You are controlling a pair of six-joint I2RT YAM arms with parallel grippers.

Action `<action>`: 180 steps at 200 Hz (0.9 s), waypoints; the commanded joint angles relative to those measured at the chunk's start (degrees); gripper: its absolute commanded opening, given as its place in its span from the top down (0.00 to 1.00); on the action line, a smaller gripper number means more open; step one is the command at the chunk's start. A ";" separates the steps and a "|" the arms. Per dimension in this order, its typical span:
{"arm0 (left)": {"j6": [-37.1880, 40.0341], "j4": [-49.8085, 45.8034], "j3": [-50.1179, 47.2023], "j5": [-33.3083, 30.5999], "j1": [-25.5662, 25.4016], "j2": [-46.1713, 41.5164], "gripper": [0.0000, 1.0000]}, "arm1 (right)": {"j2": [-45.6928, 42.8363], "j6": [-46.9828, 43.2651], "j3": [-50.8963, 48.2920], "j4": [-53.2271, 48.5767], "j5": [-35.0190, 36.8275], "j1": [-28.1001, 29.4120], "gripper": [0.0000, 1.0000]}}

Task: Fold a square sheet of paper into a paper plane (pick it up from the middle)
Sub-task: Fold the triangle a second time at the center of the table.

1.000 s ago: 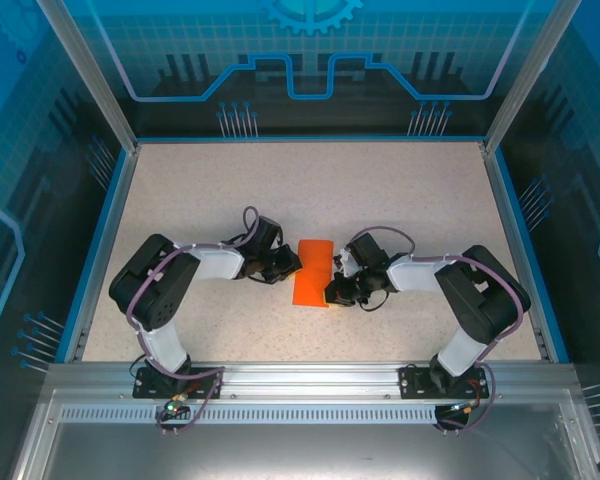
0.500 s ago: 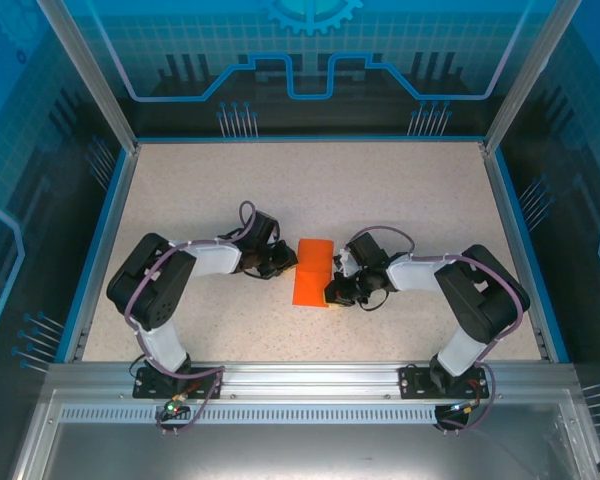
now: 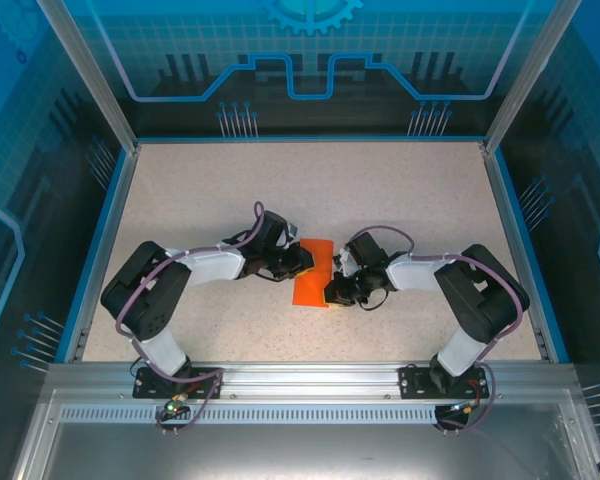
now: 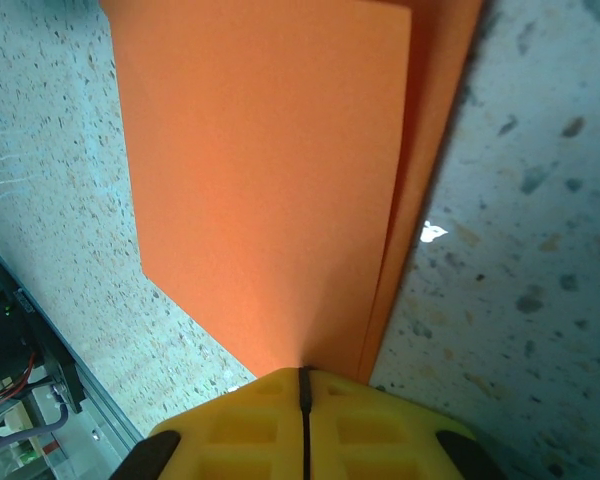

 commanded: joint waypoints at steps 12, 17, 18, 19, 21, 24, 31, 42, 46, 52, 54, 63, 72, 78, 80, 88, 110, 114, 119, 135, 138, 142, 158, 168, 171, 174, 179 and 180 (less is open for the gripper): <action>-0.43 2.40 0.06 2.90 0.07 4.12 0.83 | 0.25 0.34 0.72 -3.35 2.10 0.27 0.92; -0.42 2.39 0.03 2.78 0.11 4.48 0.83 | 0.17 0.34 0.81 -3.41 2.10 0.32 0.92; -0.44 2.48 0.01 2.78 0.08 4.51 0.83 | 0.17 0.34 0.86 -3.38 2.10 0.36 0.92; -0.50 2.48 -0.01 2.78 0.11 4.52 0.83 | 0.17 0.34 0.84 -3.41 2.14 0.38 0.92; -0.54 2.48 -0.01 2.71 0.07 4.68 0.83 | 0.12 0.34 0.86 -3.37 2.11 0.34 0.92; -0.54 2.48 -0.07 2.57 0.07 4.85 0.83 | 0.12 0.34 0.91 -3.36 2.10 0.32 0.92; -0.55 2.54 -0.18 2.42 0.07 5.13 0.83 | 0.24 0.34 0.98 -3.35 2.10 0.32 0.92; -0.45 2.79 -0.28 2.34 0.06 5.63 0.83 | 0.28 0.34 1.19 -3.44 2.10 0.35 0.92; -0.26 2.63 -0.28 2.21 0.06 5.74 0.83 | 0.32 0.34 1.28 -3.44 2.14 0.40 0.92; 0.05 2.40 -0.21 1.83 0.09 5.98 0.83 | 0.42 0.34 1.32 -3.46 2.12 0.40 0.92; 0.10 2.28 -0.20 1.68 0.11 6.01 0.83 | 0.36 0.39 1.34 -3.45 2.06 0.34 0.92; 0.38 1.89 -0.15 0.94 0.06 6.35 0.83 | 0.26 0.51 1.32 -3.20 1.93 0.47 0.92; 0.78 1.30 -0.14 0.05 0.07 6.76 0.83 | 0.02 0.61 1.44 -3.09 1.77 0.56 0.92; 0.85 0.75 -0.03 -0.45 0.12 7.05 0.83 | -0.31 0.61 1.67 -3.09 1.60 0.62 0.92; 0.92 0.62 -0.02 -0.65 0.12 7.18 0.83 | -0.41 0.61 1.69 -3.11 1.51 0.61 0.92; 1.07 0.46 -0.17 -1.06 0.16 7.41 0.83 | -0.91 0.59 2.05 -3.33 1.57 0.75 0.91; 1.11 0.36 -0.57 -1.79 0.10 7.94 0.84 | -2.27 0.78 3.16 -3.36 1.40 1.09 0.90; 1.09 0.26 -0.62 -1.72 0.08 8.04 0.83 | -2.31 0.86 3.56 -3.34 1.17 1.20 0.90; 1.20 0.15 -0.73 -1.71 0.13 8.20 0.84 | -2.30 0.96 3.90 -3.09 1.10 1.35 0.90; 1.12 0.35 -1.06 -1.71 0.08 8.39 0.84 | -1.86 1.00 5.21 -2.90 1.24 1.89 0.90; 1.03 0.41 -1.07 -1.71 0.11 8.41 0.84 | -1.70 1.04 5.51 -2.93 1.33 1.97 0.90; 0.97 0.48 -1.14 -1.71 0.08 8.40 0.84 | -1.27 1.00 5.86 -2.94 1.45 1.99 0.90; 0.96 0.41 -0.99 -1.54 0.06 8.55 0.84 | 0.96 1.22 7.12 -2.80 1.15 2.12 0.90; 1.10 0.14 -0.82 -1.53 0.10 8.41 0.84 | 2.23 1.31 7.65 -2.37 0.98 2.33 0.89; 1.12 0.07 -0.81 -1.62 0.13 8.40 0.84 | 2.68 1.39 7.80 -2.26 1.04 2.40 0.89; 1.12 0.10 -0.83 -1.63 0.10 8.36 0.84 | 3.05 1.40 7.97 -2.22 1.11 2.50 0.89; 1.11 0.11 -0.81 -1.62 0.11 8.32 0.84 | 3.63 1.40 8.18 -2.37 1.32 2.57 0.89; 1.12 0.11 -0.81 -1.62 0.13 8.32 0.84 | 3.70 1.40 8.23 -2.43 1.36 2.59 0.89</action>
